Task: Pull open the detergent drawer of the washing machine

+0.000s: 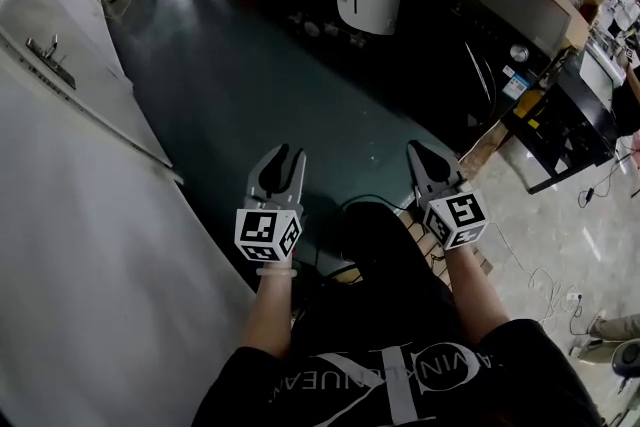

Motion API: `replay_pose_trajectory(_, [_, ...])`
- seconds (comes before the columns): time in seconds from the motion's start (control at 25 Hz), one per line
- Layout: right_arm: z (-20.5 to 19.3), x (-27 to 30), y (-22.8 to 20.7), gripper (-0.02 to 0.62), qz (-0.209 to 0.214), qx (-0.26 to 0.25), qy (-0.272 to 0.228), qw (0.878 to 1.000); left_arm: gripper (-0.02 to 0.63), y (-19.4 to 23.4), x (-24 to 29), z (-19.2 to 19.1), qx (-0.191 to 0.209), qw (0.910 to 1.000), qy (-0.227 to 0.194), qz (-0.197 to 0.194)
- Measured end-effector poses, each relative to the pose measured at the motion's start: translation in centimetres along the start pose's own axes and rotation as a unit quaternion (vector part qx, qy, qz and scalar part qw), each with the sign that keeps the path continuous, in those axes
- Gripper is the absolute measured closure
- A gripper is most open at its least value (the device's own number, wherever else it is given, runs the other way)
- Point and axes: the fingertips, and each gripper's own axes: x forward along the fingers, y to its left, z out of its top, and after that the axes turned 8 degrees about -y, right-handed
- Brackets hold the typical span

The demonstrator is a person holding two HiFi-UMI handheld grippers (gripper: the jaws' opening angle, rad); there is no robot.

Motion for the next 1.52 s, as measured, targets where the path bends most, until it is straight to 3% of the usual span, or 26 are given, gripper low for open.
replay_pose_trajectory(0.48, [-2.1, 9.9, -9.0, 0.583, -0.025, 0.018, -0.003, 1.0, 0.505, 5.7, 12.4, -1.4, 0.01, 0.9995, 0.029, -0.013])
replay_pose_trajectory(0.92, [0.3, 18.3, -18.4, 0.583, -0.064, 0.024, 0.046, 0.997, 0.505, 9.0, 27.0, 0.4, -0.002, 0.9979, 0.05, -0.042])
replay_pose_trajectory(1.52, [2.9, 19.1, -22.4, 0.583, -0.079, 0.018, 0.038, 0.996, 0.505, 7.0, 34.0, 4.0, 0.011, 0.9945, 0.045, -0.094])
